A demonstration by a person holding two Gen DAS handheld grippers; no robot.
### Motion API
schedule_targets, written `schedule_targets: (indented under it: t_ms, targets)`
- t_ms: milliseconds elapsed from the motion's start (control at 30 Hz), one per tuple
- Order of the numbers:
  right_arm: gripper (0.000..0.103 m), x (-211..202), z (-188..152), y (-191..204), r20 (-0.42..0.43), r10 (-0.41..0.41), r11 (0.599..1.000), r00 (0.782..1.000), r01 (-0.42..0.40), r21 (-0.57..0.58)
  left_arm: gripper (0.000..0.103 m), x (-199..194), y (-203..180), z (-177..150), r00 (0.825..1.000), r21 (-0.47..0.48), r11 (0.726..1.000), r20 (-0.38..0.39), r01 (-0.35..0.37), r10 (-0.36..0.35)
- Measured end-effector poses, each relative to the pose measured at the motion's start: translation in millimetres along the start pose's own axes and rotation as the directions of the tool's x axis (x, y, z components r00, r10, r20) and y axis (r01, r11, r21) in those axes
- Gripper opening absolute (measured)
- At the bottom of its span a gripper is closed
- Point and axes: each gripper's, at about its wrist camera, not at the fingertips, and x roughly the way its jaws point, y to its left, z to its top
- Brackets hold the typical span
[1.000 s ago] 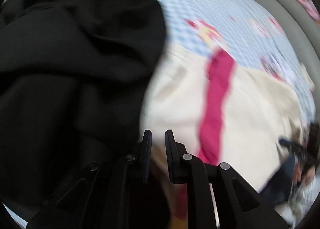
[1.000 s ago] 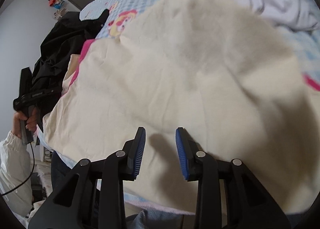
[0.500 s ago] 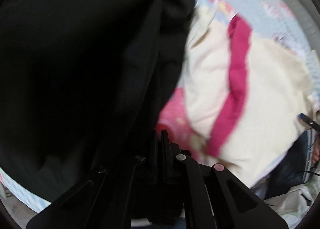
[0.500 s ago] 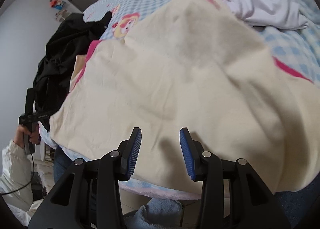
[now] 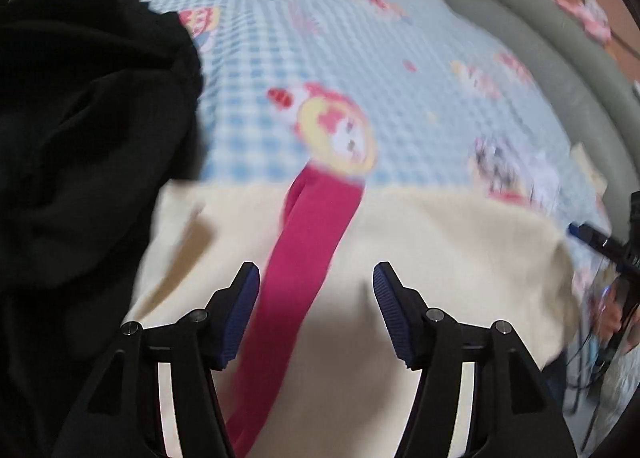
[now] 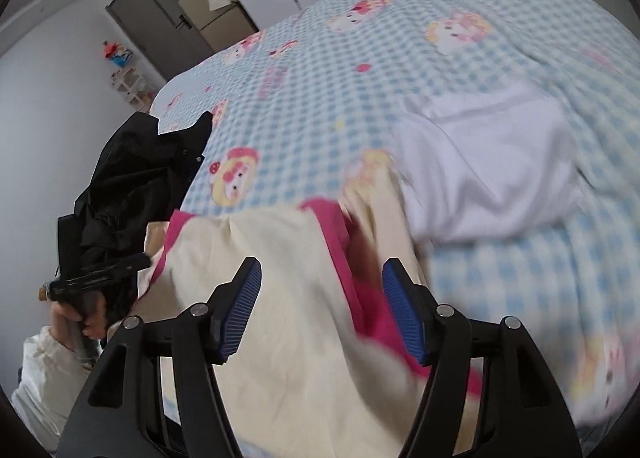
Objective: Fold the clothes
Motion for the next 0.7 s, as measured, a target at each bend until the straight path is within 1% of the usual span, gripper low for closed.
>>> schedule_targets:
  t_ms: [33,67,100,167,200,233,267,300,333,400,500,533,633,667,700]
  targets:
    - [0.065,6.8,9.4,0.0,-0.006,0.009,1.0,1.0,-0.009,-0.003,0.058,8.2,-1.3,2.5,1.0,-0.014,1.0,0.002,-0.003,0.003]
    - [0.065,23.3,18.6,-2.3,-0.033,0.045,0.999,0.998,-0.044,0.008,0.054,16.5,-0.3,4.6,1.0,-0.028,0.999,-0.009,-0.023,0.023]
    - [0.058,40.0,23.1,-5.1,-0.072,0.065,0.998,0.995,-0.063,0.027,0.04,24.8,1.7,5.6,0.999,-0.039,0.999,-0.022,-0.031,0.03]
    - [0.05,72.4,30.1,-10.5,-0.153,0.096,0.994,0.984,-0.086,0.068,0.039,41.0,7.4,5.9,0.998,-0.053,0.998,-0.049,-0.03,0.027]
    - [0.05,81.3,29.9,-12.2,-0.162,0.09,0.994,0.983,-0.08,0.068,0.038,49.1,10.2,6.1,0.998,-0.061,0.998,-0.062,-0.03,0.026]
    - [0.049,88.5,29.0,-13.7,-0.163,0.08,0.995,0.983,-0.07,0.065,0.028,53.3,12.9,5.1,0.998,-0.065,0.997,-0.063,-0.03,0.026]
    - [0.037,95.7,28.0,-15.1,-0.164,0.069,0.996,0.984,-0.06,0.061,0.021,54.5,15.3,3.2,0.998,-0.067,0.997,-0.052,-0.032,0.028]
    - [0.019,102.9,27.0,-16.6,-0.165,0.059,0.997,0.984,-0.05,0.057,0.016,54.7,17.8,1.6,0.999,-0.073,0.997,-0.041,-0.031,0.028]
    - [0.014,110.2,26.1,-18.1,-0.167,0.048,0.998,0.985,-0.04,0.053,0.014,54.3,20.2,0.2,0.999,-0.081,0.996,-0.03,-0.029,0.027]
    - [0.007,106.5,23.2,-20.6,-0.118,0.057,0.997,0.991,-0.051,0.056,0.012,51.0,21.4,-3.3,0.999,-0.075,0.996,0.007,-0.043,0.043]
    - [0.005,88.3,23.5,-18.6,-0.022,0.039,0.999,0.999,-0.038,0.03,0.011,46.3,25.9,-9.6,0.995,-0.07,0.994,0.053,-0.084,0.088]
    - [0.005,89.2,22.7,-23.3,-0.007,0.028,0.999,1.0,-0.028,0.042,0.015,46.4,32.3,-12.2,0.995,-0.094,0.993,0.054,-0.076,0.082]
    - [0.006,96.5,18.9,-39.7,0.028,-0.007,0.996,1.0,0.005,0.084,0.018,56.3,56.3,-19.1,0.999,-0.186,0.983,0.054,0.009,0.001]
    - [0.008,105.8,14.8,-43.5,0.023,-0.04,0.997,0.999,0.038,0.074,0.018,57.9,61.5,-20.0,0.998,-0.205,0.978,0.058,0.033,-0.022]
    - [0.008,115.3,11.1,-46.2,0.008,-0.048,0.997,0.999,0.048,0.066,0.018,55.4,63.4,-19.2,0.998,-0.219,0.975,0.06,0.043,-0.031]
